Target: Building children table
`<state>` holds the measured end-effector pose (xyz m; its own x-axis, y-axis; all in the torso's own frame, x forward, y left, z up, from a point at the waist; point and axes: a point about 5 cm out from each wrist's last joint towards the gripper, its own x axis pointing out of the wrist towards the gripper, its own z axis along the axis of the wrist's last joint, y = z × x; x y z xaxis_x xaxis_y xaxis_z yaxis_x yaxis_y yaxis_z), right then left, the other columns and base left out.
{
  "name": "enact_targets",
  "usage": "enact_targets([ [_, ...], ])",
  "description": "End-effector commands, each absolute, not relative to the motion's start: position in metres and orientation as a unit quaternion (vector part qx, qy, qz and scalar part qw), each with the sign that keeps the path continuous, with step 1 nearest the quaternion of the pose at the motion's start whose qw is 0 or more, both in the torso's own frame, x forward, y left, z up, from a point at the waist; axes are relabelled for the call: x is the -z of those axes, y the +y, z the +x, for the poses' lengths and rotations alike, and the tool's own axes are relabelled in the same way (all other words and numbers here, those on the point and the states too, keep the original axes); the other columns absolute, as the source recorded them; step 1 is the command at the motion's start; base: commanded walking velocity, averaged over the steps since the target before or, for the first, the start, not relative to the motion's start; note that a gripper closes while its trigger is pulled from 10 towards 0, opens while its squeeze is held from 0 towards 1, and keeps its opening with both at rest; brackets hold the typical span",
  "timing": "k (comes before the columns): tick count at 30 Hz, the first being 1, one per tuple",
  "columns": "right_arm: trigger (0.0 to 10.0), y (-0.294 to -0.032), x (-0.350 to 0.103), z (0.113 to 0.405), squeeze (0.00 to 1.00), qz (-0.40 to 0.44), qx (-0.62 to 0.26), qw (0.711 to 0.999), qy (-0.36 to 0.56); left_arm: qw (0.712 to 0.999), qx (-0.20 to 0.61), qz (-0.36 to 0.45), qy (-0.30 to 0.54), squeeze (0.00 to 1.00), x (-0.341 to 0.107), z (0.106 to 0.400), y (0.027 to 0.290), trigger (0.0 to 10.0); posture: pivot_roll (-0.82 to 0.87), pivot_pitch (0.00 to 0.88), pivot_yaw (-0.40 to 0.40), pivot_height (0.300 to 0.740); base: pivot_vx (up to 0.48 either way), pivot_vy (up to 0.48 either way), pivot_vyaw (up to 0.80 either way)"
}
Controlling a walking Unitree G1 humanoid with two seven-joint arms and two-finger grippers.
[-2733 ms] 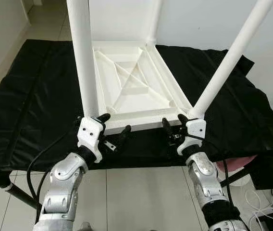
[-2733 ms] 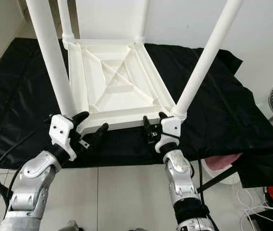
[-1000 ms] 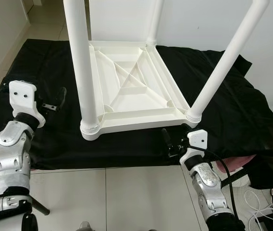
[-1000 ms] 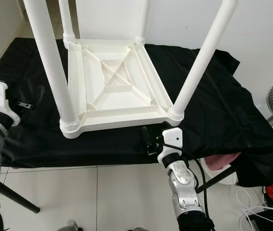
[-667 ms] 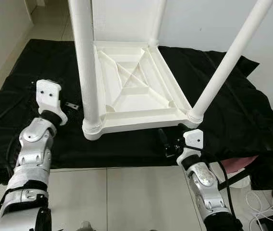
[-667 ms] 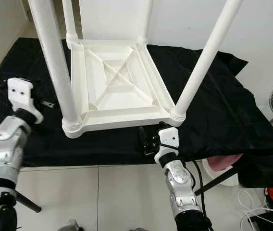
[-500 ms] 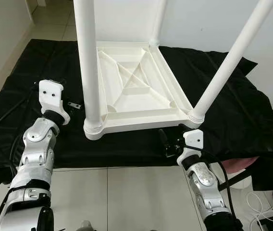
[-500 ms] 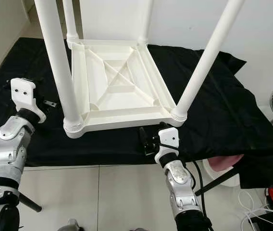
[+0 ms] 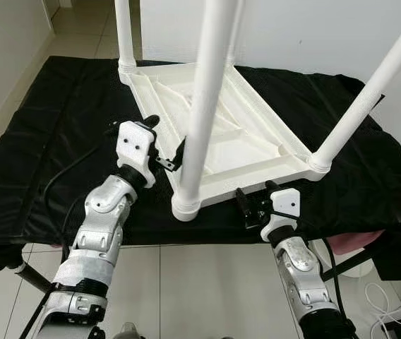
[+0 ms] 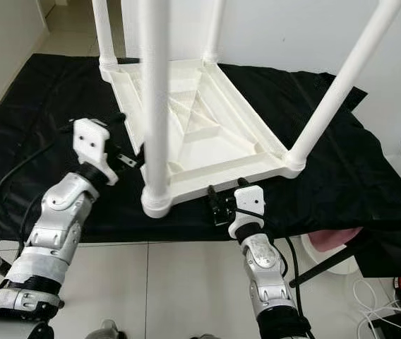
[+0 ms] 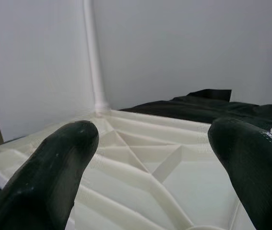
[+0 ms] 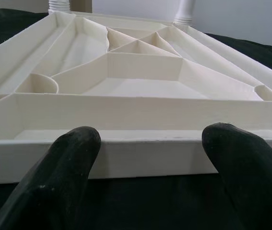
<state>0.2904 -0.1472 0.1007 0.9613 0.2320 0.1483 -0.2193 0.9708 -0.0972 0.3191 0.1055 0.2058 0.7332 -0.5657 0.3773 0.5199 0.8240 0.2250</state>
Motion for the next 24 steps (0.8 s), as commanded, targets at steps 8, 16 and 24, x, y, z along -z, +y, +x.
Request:
enact_targets([
  [8, 10.0, -0.154, -0.096, 0.288, 0.0, -0.05, -0.106, 0.991, -0.065, 0.9, 0.372, 0.037, -0.226, 0.0, -0.21, 0.298, 0.075, 10.0, 0.03, 0.05, -0.038, 0.74, 0.0, 0.0, 0.0],
  [16, 10.0, -0.159, -0.096, 0.288, 0.0, -0.05, -0.075, 0.993, -0.07, 0.909, 0.363, 0.055, -0.199, 0.0, -0.199, 0.302, 0.084, 10.0, 0.03, 0.049, -0.039, 0.74, 0.0, 0.0, 0.0],
  [24, 10.0, -0.163, -0.097, 0.287, 0.0, -0.049, -0.063, 0.994, -0.074, 0.896, 0.397, 0.145, -0.134, 0.0, -0.178, 0.32, 0.114, 10.0, 0.03, 0.064, -0.035, 0.74, 0.0, 0.0, 0.0],
])
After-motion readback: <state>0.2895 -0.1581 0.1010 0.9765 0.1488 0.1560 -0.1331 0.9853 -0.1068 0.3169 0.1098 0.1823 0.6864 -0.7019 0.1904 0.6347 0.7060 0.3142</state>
